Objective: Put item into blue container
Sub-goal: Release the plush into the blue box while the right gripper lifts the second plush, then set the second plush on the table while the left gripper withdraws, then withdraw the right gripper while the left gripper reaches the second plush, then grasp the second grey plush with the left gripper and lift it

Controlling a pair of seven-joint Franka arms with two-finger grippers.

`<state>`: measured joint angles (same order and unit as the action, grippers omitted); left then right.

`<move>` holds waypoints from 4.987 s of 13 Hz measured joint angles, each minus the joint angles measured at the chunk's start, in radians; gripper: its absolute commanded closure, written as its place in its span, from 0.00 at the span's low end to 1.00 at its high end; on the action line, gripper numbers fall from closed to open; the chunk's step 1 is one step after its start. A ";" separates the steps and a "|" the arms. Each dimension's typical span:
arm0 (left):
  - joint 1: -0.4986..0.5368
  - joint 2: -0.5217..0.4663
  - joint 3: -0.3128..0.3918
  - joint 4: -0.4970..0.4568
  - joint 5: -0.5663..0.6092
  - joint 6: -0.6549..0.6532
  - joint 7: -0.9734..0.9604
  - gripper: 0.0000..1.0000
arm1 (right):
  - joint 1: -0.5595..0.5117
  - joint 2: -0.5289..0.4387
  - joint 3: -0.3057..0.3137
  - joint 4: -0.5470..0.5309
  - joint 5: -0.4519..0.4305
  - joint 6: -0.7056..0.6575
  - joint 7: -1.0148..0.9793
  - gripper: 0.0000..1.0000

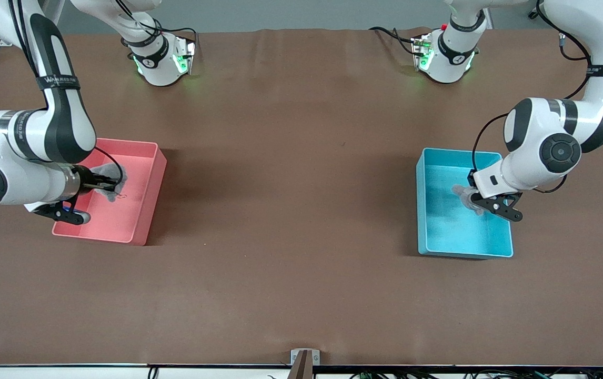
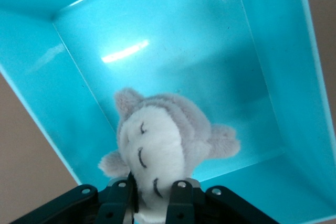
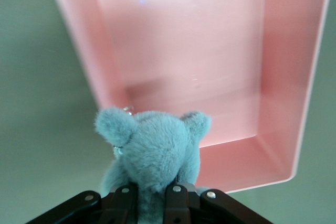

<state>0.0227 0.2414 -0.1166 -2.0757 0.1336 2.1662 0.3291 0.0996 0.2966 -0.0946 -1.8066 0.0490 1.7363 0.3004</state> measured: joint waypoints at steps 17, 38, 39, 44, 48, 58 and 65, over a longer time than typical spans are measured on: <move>0.017 0.104 -0.011 0.021 0.042 0.051 0.006 0.00 | 0.698 0.343 0.011 0.164 0.126 0.523 1.188 0.98; -0.152 0.119 -0.277 0.352 -0.187 -0.172 -0.616 0.00 | 0.397 0.228 -0.033 0.356 0.077 0.024 0.482 0.00; -0.187 0.144 -0.277 0.357 -0.202 -0.118 -0.679 0.00 | 0.346 0.204 -0.033 0.356 0.077 -0.006 0.372 0.00; -0.365 0.309 -0.276 0.423 -0.205 0.127 -0.950 0.01 | 0.109 0.125 -0.036 0.355 0.068 -0.126 -0.106 0.00; -0.424 0.428 -0.273 0.462 -0.205 0.303 -1.041 0.03 | -0.068 0.109 -0.036 0.353 0.051 -0.177 -0.361 0.00; -0.478 0.555 -0.262 0.542 -0.205 0.386 -1.060 0.04 | -0.093 0.040 -0.022 0.411 -0.013 -0.179 -0.378 0.00; -0.579 0.602 -0.169 0.546 -0.205 0.394 -1.061 0.07 | -0.104 0.039 -0.019 0.456 -0.010 -0.177 -0.378 0.00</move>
<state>-0.5560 0.8434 -0.2860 -1.5295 -0.0716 2.5602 -0.7316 -0.0048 0.3360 -0.1140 -1.3506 0.0387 1.5588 -0.0772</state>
